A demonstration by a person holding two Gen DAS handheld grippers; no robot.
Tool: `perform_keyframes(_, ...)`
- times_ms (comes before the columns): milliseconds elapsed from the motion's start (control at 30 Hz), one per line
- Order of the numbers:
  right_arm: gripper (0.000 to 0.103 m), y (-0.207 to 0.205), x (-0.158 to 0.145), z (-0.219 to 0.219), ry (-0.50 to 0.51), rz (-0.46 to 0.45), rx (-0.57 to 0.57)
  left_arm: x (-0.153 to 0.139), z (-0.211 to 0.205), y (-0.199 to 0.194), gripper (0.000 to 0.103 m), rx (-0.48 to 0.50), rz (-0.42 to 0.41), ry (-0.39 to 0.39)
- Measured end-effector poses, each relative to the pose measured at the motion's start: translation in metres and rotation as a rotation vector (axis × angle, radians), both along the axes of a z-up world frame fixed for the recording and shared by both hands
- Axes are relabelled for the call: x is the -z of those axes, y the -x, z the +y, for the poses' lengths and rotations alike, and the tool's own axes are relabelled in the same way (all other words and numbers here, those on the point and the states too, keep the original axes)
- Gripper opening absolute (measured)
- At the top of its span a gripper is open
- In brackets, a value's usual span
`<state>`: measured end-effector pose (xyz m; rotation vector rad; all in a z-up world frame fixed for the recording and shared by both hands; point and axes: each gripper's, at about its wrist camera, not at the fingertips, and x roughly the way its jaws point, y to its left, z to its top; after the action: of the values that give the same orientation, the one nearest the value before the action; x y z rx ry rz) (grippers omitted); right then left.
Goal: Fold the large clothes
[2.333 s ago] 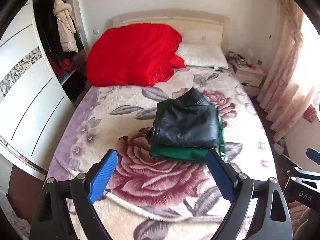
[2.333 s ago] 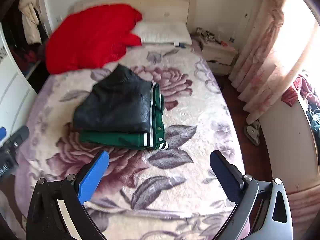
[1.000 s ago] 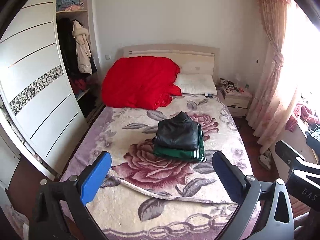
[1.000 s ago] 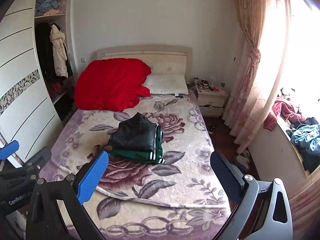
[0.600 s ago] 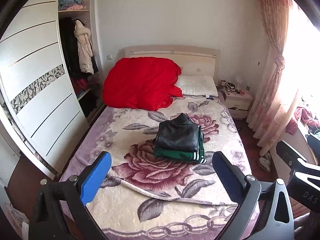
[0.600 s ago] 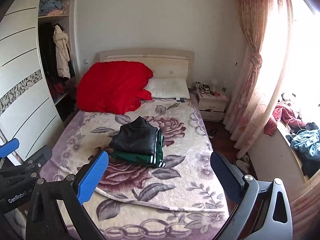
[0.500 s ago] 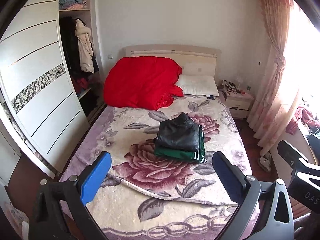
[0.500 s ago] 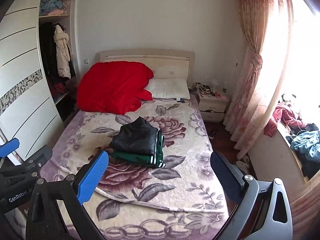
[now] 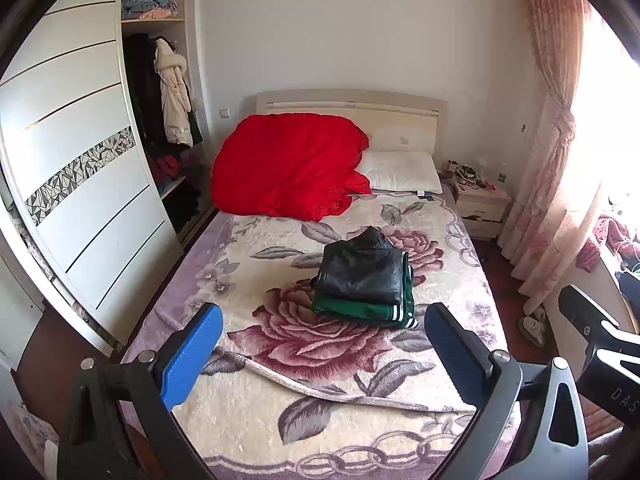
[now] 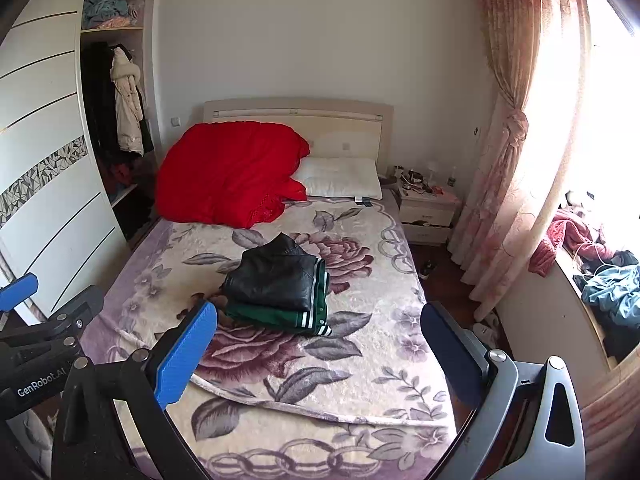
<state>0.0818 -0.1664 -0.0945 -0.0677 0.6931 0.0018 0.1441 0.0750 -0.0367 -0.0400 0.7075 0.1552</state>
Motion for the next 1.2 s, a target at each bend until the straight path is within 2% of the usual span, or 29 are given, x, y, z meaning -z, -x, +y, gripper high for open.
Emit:
perform_keyframes(700, 0.103, -0.005, 0.005, -0.003, -0.003, 0.006, -0.017, -0.002, 0.004, -0.001, 0.103, -0.014, -0.013, -0.01)
perform_keyframes(1200, 0.103, -0.027, 0.004, -0.009, -0.005, 0.007, -0.047, -0.002, 0.003, 0.002, 0.103, -0.032, -0.012, -0.012)
